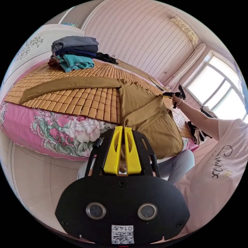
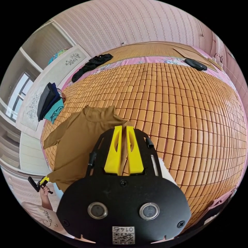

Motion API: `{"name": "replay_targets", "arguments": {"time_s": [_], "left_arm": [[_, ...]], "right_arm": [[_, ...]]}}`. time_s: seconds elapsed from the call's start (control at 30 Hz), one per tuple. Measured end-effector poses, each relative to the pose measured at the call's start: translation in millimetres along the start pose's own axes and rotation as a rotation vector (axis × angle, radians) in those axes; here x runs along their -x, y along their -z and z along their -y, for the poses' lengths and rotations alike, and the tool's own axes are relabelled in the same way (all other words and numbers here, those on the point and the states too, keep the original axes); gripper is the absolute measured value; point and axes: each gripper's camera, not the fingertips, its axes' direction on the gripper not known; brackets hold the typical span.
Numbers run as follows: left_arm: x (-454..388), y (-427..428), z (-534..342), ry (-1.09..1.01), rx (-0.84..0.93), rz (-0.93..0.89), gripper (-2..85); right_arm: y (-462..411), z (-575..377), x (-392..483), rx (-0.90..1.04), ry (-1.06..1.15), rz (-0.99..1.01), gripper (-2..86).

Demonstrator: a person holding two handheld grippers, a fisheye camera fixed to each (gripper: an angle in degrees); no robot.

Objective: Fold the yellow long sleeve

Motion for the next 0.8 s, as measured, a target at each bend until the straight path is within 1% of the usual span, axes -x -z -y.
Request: {"name": "replay_targets", "arguments": {"time_s": [0.13, 0.23, 0.33, 0.4, 0.47, 0.5, 0.6, 0.67, 0.73, 0.8], "left_arm": [[12.4, -4.0, -1.5, 0.049, 0.0, -0.038, -0.4], [18.1, -0.6, -4.5, 0.07, -0.012, -0.058, 0.5], [21.3, 6.9, -7.7, 0.076, -0.033, -0.037, 1.6], [22.6, 11.4, -9.3, 0.076, -0.04, -0.035, 1.9], [22.8, 15.0, -10.6, 0.075, -0.038, -0.033, 2.3], [21.6, 18.6, -11.9, 0.072, -0.039, -0.027, 2.5], [17.0, 28.9, -17.6, 0.062, -0.06, -0.003, 2.7], [16.6, 31.7, -20.8, 0.06, -0.067, 0.005, 2.8], [20.8, 31.6, -23.9, 0.074, -0.073, 0.008, 3.1], [25.1, 29.7, -24.9, 0.09, -0.083, -0.002, 3.6]], "right_arm": [[12.4, -20.9, 6.1, -0.031, 0.037, 0.007, 5.1], [24.7, -53.3, 19.8, -0.024, 0.099, 0.009, 6.1], [28.4, -94.6, 41.8, -0.004, 0.174, -0.021, 6.5], [15.4, -114.4, 52.0, 0.04, 0.203, -0.153, 5.7], [0.3, -117.9, 52.8, 0.098, 0.207, -0.227, 1.7], [1.9, -117.4, 53.0, 0.066, 0.202, -0.234, 0.9], [5.5, -110.0, 47.0, 0.054, 0.143, -0.308, 0.2], [10.4, -107.7, 47.3, 0.061, 0.108, -0.295, 0.2], [24.5, -114.1, 69.3, 0.003, 0.155, -0.246, 0.3], [35.5, -136.2, 130.0, -0.064, 0.323, -0.083, 0.8]]}}
